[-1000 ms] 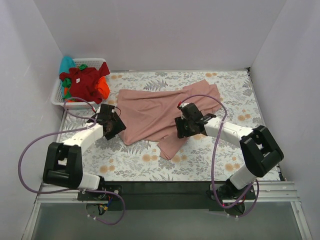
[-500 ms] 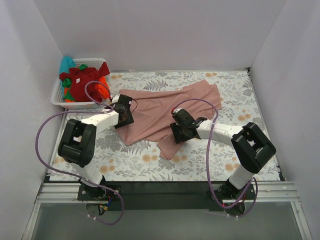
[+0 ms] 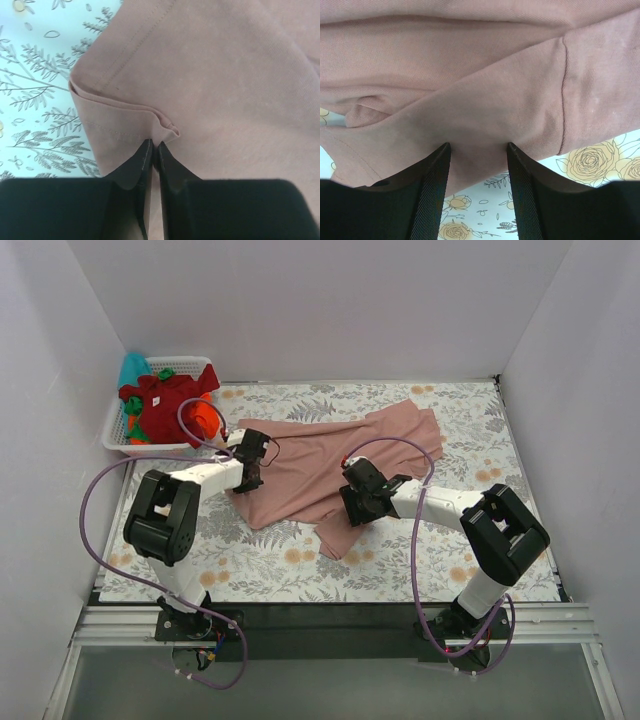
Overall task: Fold and stack the t-shirts
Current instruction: Flatten the tshirt out
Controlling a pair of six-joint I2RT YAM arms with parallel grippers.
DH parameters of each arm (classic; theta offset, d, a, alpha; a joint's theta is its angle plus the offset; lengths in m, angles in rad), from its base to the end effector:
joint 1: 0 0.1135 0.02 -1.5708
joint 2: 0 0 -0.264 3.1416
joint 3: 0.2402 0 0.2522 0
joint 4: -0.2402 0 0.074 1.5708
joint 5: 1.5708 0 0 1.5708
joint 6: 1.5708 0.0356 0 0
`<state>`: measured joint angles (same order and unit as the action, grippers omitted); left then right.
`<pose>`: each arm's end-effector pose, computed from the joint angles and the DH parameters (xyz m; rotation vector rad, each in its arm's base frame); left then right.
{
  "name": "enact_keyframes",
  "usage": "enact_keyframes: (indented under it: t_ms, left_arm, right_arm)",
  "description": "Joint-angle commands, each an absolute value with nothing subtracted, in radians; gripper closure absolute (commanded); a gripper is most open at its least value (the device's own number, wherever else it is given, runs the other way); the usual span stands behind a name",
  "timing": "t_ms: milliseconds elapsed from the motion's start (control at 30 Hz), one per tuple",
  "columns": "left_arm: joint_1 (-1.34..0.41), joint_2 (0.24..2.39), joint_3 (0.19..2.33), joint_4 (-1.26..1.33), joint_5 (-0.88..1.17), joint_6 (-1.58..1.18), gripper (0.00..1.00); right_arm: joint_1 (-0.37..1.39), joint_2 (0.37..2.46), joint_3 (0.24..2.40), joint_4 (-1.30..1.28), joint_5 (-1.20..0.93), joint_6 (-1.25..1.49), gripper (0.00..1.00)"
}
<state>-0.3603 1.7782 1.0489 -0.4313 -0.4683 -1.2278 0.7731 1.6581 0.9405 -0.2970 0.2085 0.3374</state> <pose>0.3231 -0.1045 0.1564 -1.1757 2.2402 0.0476 0.2374 0.2213 0.1682 -0.4783 2.5141 0.1575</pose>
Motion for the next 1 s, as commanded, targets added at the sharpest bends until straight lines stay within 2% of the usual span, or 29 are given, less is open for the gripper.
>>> enact_keyframes:
  t_ms: [0, 167, 367, 467, 567, 700, 767, 867, 967]
  left_arm:
    - [-0.361, 1.691, 1.028, -0.452, -0.546, -1.233, 0.95]
    - [-0.335, 1.553, 0.967, -0.500, -0.589, -1.290, 0.95]
    - [-0.192, 1.337, 0.815, -0.503, -0.522, -1.367, 0.84]
    - [-0.123, 1.266, 0.728, -0.494, -0.445, -1.417, 0.81]
    - [-0.051, 1.220, 0.649, -0.509, -0.385, -1.509, 0.84]
    - [0.032, 1.074, 0.568, -0.523, -0.336, -1.630, 0.95]
    - [0.043, 1.049, 0.558, -0.532, -0.336, -1.644, 0.95]
    - [0.041, 1.046, 0.581, -0.537, -0.312, -1.591, 0.85]
    - [0.040, 1.045, 0.610, -0.519, -0.237, -1.499, 0.66]
  right_arm:
    - [0.775, 1.678, 0.936, -0.301, 0.238, 0.344, 0.44]
    - [0.775, 1.667, 0.927, -0.304, 0.270, 0.353, 0.46]
    - [0.758, 1.641, 0.907, -0.318, 0.295, 0.357, 0.47]
    - [0.739, 1.625, 0.888, -0.319, 0.299, 0.359, 0.47]
    - [0.707, 1.599, 0.864, -0.339, 0.304, 0.365, 0.48]
    - [0.608, 1.526, 0.801, -0.367, 0.285, 0.390, 0.49]
    - [0.562, 1.470, 0.767, -0.380, 0.262, 0.405, 0.49]
    - [0.439, 1.383, 0.707, -0.396, 0.247, 0.419, 0.49]
    - [0.397, 1.298, 0.681, -0.410, 0.255, 0.404, 0.48]
